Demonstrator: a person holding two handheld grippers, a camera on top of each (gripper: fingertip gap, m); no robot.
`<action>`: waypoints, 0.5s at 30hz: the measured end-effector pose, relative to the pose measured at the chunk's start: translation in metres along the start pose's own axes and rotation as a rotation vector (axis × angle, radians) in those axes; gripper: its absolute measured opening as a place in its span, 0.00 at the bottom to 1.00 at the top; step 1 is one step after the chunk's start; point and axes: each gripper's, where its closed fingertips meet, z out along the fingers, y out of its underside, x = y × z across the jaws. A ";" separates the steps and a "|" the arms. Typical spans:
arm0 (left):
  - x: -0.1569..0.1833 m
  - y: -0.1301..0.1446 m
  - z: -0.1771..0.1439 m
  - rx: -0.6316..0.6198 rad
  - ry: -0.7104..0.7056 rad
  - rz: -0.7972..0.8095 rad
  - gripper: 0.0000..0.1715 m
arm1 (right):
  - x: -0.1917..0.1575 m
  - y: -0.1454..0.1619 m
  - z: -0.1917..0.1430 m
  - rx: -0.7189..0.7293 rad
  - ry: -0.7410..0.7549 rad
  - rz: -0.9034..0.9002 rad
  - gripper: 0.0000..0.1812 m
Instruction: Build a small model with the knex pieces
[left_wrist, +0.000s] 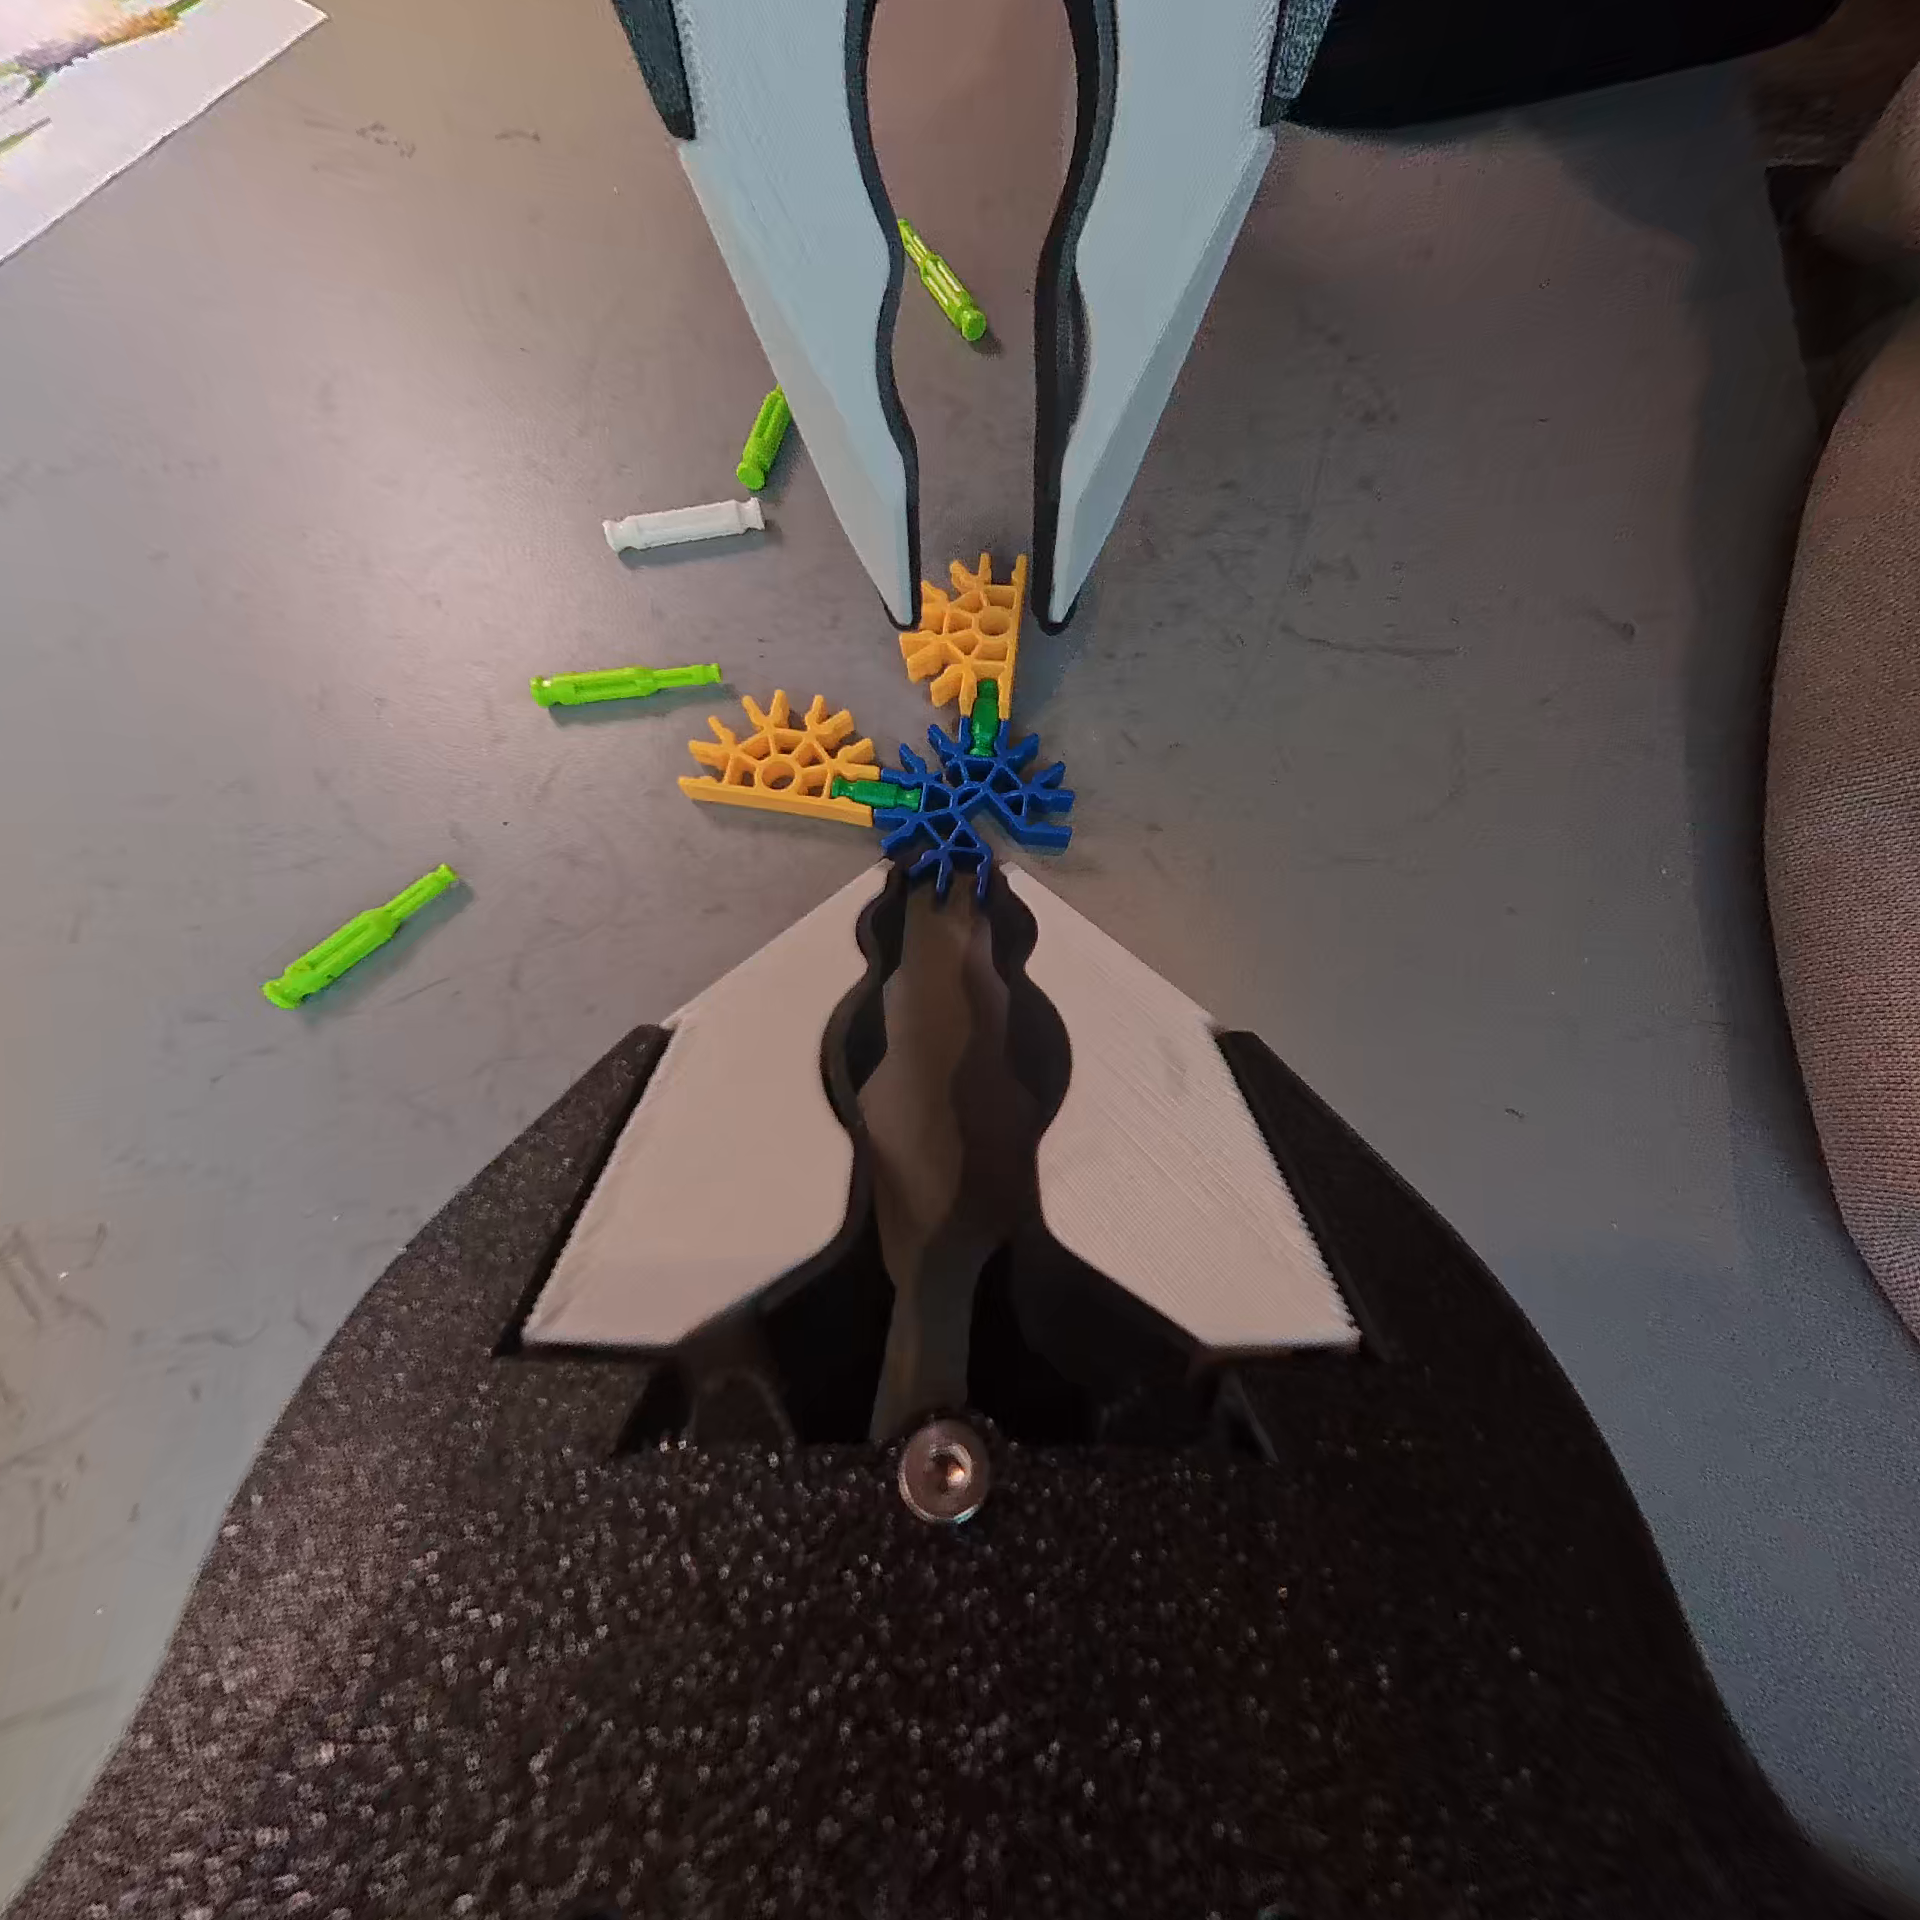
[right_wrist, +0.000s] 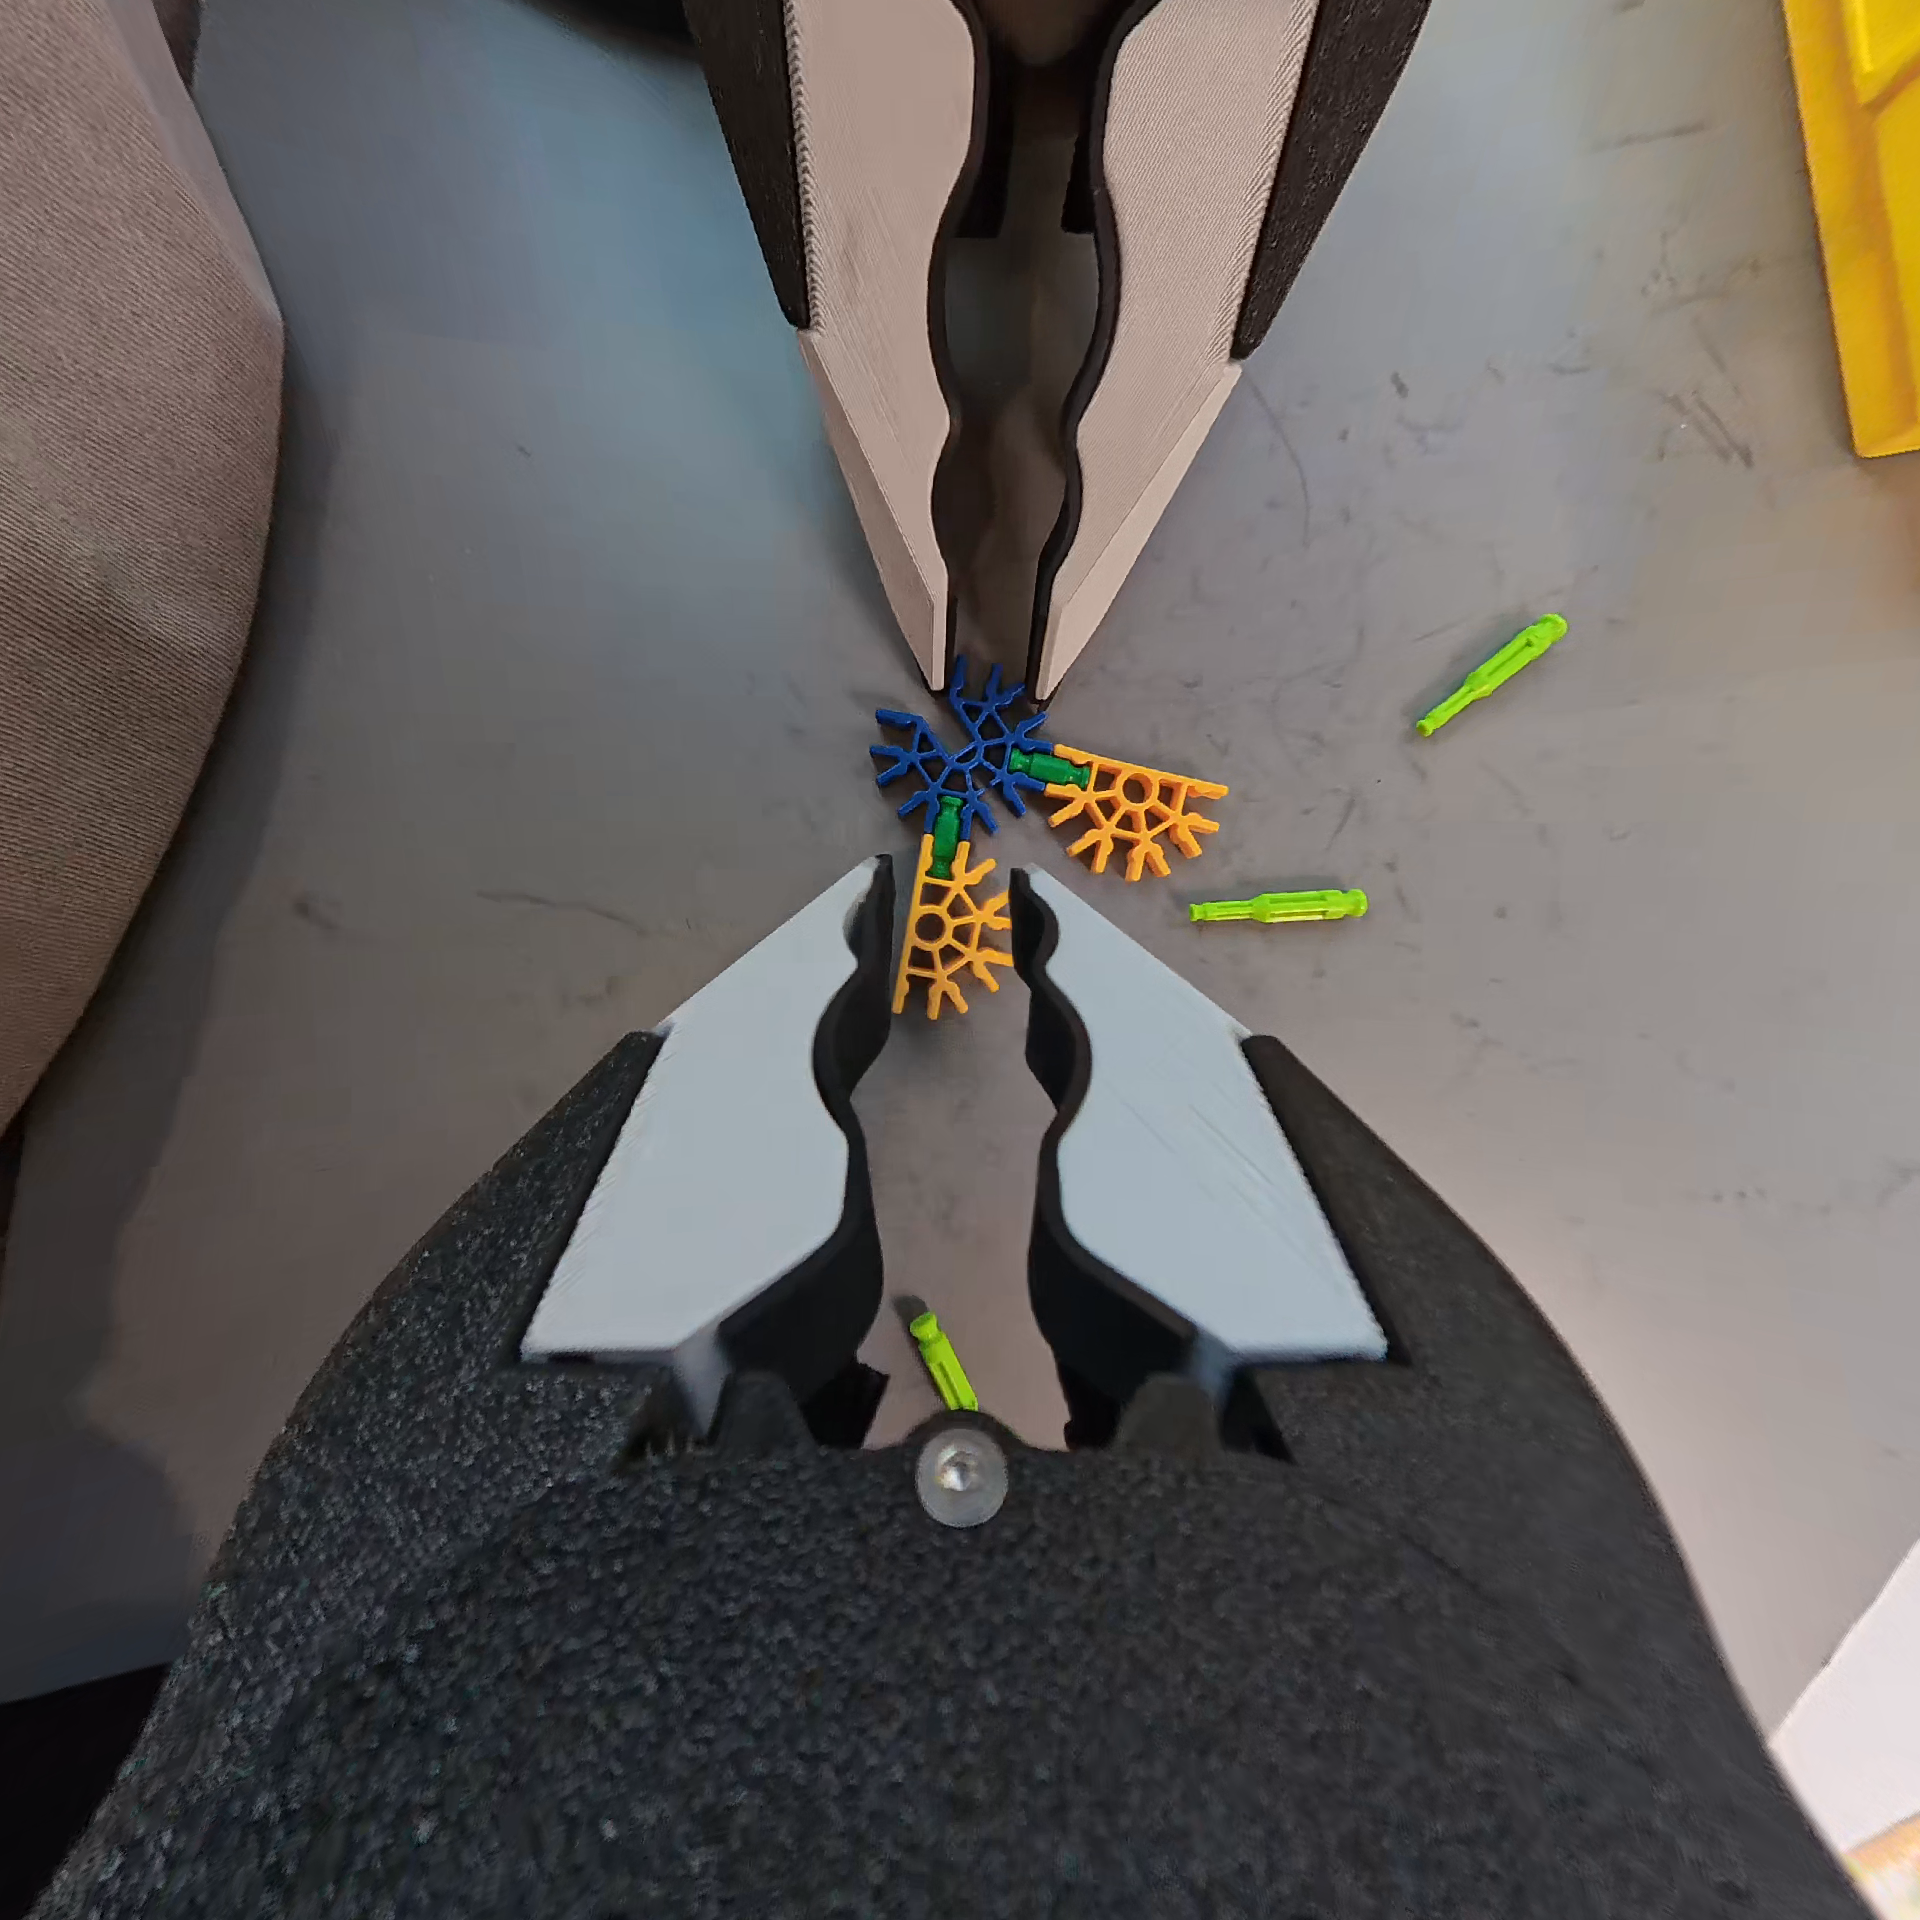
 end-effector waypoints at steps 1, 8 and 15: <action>0.000 0.000 0.000 0.000 0.000 0.002 0.09 | 0.000 -0.001 0.000 0.000 0.000 0.012 0.08; 0.000 0.000 0.000 0.003 -0.010 0.001 0.09 | -0.002 0.006 0.011 -0.085 -0.030 0.047 0.02; 0.000 0.000 0.000 0.007 -0.014 0.008 0.09 | -0.005 0.010 0.015 -0.226 -0.060 0.056 0.02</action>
